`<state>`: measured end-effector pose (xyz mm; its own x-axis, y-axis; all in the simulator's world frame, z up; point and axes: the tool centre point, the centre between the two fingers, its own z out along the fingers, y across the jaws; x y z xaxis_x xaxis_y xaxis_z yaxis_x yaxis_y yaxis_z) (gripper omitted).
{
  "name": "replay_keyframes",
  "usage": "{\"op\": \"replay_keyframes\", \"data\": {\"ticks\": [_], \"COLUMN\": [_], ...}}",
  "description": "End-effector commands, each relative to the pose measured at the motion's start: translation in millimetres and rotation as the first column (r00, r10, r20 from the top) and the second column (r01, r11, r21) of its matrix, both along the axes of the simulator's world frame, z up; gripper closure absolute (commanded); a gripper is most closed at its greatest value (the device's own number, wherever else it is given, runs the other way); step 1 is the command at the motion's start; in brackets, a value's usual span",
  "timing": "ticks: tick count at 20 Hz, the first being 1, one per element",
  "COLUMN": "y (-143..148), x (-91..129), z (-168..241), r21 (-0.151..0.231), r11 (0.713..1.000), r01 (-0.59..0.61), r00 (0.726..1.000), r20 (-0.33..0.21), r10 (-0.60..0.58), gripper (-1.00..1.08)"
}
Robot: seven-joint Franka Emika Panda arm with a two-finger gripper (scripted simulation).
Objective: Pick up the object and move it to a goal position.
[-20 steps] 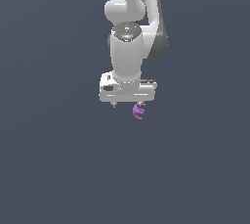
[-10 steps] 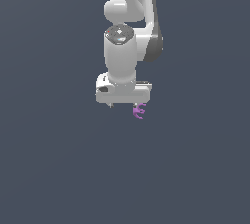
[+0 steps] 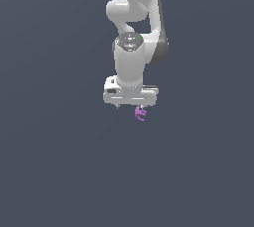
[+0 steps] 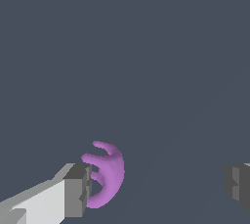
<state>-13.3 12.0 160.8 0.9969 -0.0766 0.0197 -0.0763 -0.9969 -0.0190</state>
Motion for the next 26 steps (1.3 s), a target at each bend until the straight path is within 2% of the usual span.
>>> {"op": "replay_keyframes", "data": {"ticks": [1, 15, 26], "y": [8.0, 52.5, 60.0], "x": [-5.9, -49.2, -58.3], "z": [-8.6, -58.6, -67.5], "r21": [-0.001, -0.014, -0.017], "r11": [1.0, 0.978, 0.97], "r01": [0.029, 0.21, 0.241], "r00": [1.0, 0.978, 0.97], "r20": [-0.003, -0.019, -0.021], "r10": [-0.029, -0.21, -0.241], "gripper": [-0.92, -0.92, -0.92]}}
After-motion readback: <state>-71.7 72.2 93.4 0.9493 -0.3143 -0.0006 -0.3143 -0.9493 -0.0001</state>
